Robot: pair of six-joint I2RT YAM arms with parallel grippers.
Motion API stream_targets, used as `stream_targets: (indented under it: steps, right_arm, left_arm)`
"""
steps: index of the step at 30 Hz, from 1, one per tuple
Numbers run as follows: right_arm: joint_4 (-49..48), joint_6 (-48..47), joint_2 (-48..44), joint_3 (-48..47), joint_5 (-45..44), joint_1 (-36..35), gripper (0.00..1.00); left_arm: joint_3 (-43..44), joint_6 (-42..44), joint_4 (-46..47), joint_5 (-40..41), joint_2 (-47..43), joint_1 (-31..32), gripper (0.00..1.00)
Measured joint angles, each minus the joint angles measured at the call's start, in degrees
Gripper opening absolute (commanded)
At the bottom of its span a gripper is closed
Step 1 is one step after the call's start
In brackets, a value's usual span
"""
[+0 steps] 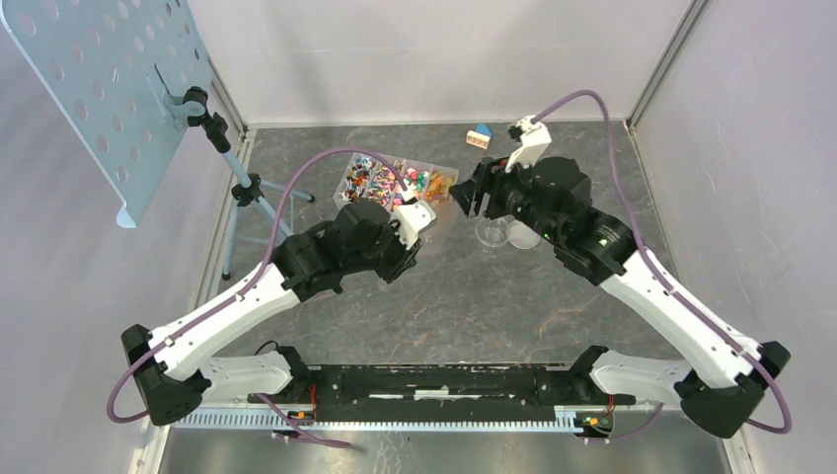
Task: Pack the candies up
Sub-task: Pick up the spatula from the center of the board.
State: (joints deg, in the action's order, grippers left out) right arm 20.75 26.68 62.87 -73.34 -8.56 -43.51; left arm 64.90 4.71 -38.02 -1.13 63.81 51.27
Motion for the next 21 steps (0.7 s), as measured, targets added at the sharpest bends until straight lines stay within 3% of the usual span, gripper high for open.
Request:
stream_targets:
  steps: [10,14,17,18,21]
  right_arm:
    - [-1.03,3.52,5.35,9.42,17.7,1.77,0.54]
    - [-3.06,4.44,5.14,11.19,20.5,2.6,0.31]
    - [-5.77,7.21,4.94,13.22,23.02,3.96,0.11]
    - [-6.73,8.09,4.9,13.99,23.39,4.48,0.08]
    - [-10.03,11.65,4.66,17.0,25.53,6.32,0.07]
  left_arm:
    - [-1.44,4.0,-0.46,3.06,-0.59,1.25,0.19]
    - [-1.73,5.27,-0.72,3.15,-0.61,1.38,0.19]
    - [-2.25,6.12,-0.55,3.67,-0.61,1.38,0.3]
    - [-2.4,6.34,-0.39,3.96,-0.61,1.38,0.34]
    - [-2.58,7.08,-0.02,4.96,-1.01,1.53,0.59]
